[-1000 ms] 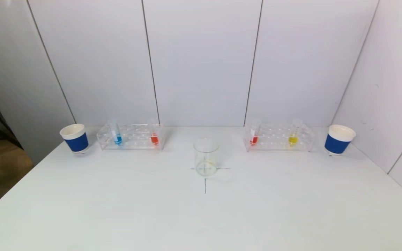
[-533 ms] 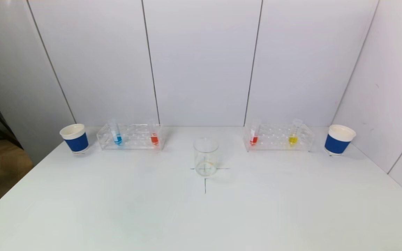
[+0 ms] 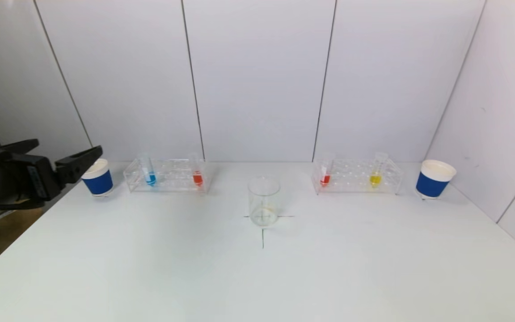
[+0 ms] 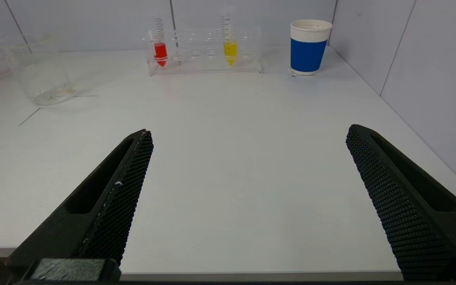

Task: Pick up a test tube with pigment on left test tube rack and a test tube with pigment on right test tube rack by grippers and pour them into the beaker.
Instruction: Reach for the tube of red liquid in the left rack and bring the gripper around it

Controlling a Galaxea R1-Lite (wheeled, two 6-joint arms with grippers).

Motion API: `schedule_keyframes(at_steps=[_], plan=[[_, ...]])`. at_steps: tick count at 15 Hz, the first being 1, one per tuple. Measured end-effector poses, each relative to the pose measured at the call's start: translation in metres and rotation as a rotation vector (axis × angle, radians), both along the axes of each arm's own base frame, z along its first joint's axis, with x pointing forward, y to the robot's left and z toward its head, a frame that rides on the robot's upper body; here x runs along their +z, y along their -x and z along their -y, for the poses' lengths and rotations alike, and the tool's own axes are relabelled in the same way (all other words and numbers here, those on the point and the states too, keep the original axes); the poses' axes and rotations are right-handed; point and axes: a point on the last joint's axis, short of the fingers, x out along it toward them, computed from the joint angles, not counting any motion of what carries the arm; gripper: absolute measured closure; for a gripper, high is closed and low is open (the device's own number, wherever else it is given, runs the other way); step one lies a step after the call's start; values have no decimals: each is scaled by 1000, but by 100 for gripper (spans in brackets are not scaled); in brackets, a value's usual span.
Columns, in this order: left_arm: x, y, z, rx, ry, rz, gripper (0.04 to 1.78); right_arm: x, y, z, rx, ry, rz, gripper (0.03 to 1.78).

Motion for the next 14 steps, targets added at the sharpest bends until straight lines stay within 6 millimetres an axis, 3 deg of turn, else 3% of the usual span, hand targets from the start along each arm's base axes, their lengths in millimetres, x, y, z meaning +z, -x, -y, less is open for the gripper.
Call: schedule_keyframes(at_steps=[6,10,14], plan=[[-53,-82,39,-1,16,-3,6,0,0,0,0,0,0,4],[-91,-114,72,27,52,38,6,0,0,0,0,0,0,4],[-121,-135,93,4,83,24,6,0,0,0,0,0,0,4]])
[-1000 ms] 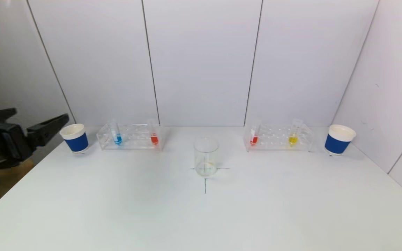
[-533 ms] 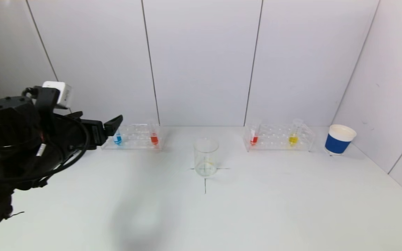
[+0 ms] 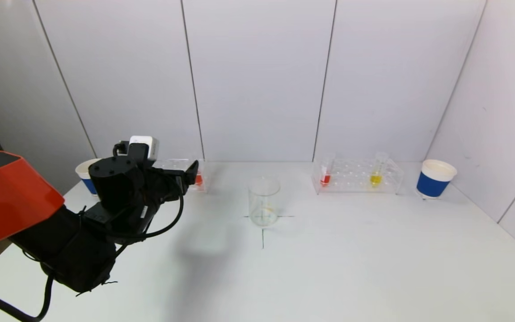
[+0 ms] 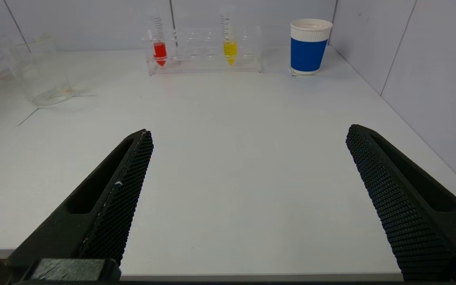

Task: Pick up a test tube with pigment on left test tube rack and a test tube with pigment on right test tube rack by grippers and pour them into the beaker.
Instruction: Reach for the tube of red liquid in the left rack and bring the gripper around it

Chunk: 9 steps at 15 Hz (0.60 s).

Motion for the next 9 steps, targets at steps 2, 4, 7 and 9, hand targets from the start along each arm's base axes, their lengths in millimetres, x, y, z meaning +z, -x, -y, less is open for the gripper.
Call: schedule_keyframes(at_steps=[2,4,7,9], plan=[[-9,-9,5,-7,4,-14,6,0,0,0,0,0,0,4],[-16,-17,9,-11,1,-22,6,0,0,0,0,0,0,4],[-28,-31,14,-5,-2,-29,6,0,0,0,0,0,0,4],[-34,-39,16,-3,-6,-37,6,0,0,0,0,0,0,4]])
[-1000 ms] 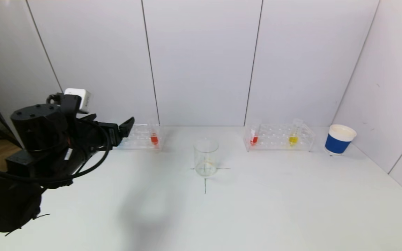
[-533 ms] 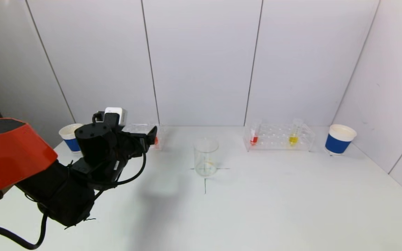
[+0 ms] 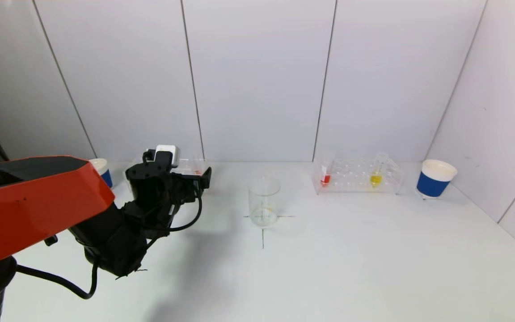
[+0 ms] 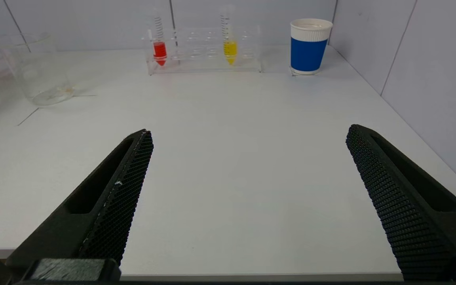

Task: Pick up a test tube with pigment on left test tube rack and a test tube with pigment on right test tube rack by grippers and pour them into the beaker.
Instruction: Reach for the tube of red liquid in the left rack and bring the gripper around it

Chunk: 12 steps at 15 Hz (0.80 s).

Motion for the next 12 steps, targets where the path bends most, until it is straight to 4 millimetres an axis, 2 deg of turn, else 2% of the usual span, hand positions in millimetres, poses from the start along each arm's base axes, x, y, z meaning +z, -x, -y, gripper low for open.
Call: schedule_keyframes(at_steps=[4,12], plan=[[-10,-13,4,6,-10,-11,6,0,0,0,0,0,0,4],[-17,-30,2,25,-21,-26,6,0,0,0,0,0,0,4]])
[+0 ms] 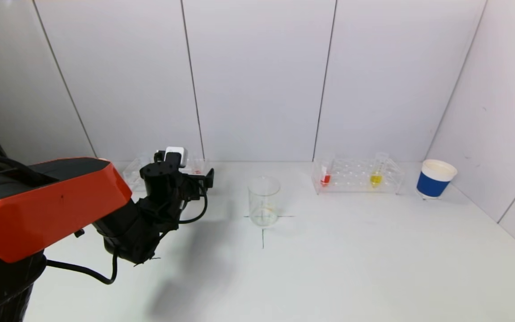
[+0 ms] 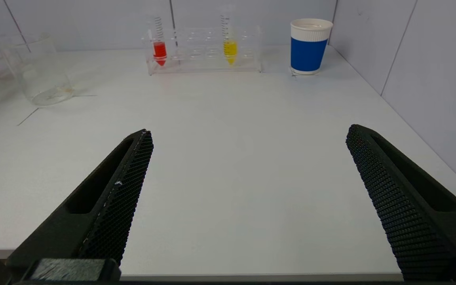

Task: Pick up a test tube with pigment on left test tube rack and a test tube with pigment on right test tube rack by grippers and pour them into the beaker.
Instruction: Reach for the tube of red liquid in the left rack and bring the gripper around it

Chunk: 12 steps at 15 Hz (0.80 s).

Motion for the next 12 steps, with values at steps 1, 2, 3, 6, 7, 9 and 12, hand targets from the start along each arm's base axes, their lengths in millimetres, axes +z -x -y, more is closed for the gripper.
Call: schedule_keyframes(at_steps=[1,2,3,6,7,9,12], plan=[[0,-2,-1,3,0,-1,6,0,0,0,0,0,0,4],[0,-3,-2,7,-1,0,6,0,0,0,0,0,0,4],[0,-5,-2,8,0,1,6,0,0,0,0,0,0,4],[3,-10,-2,10,3,9,6,0,0,0,0,0,0,4],[4,-12,-1,10,3,8,6,0,0,0,0,0,0,4],[9,-19,0,13,5,15,6,0,0,0,0,0,0,4],[12,-27,-2,22,8,29,6,0,0,0,-1,0,0,4]])
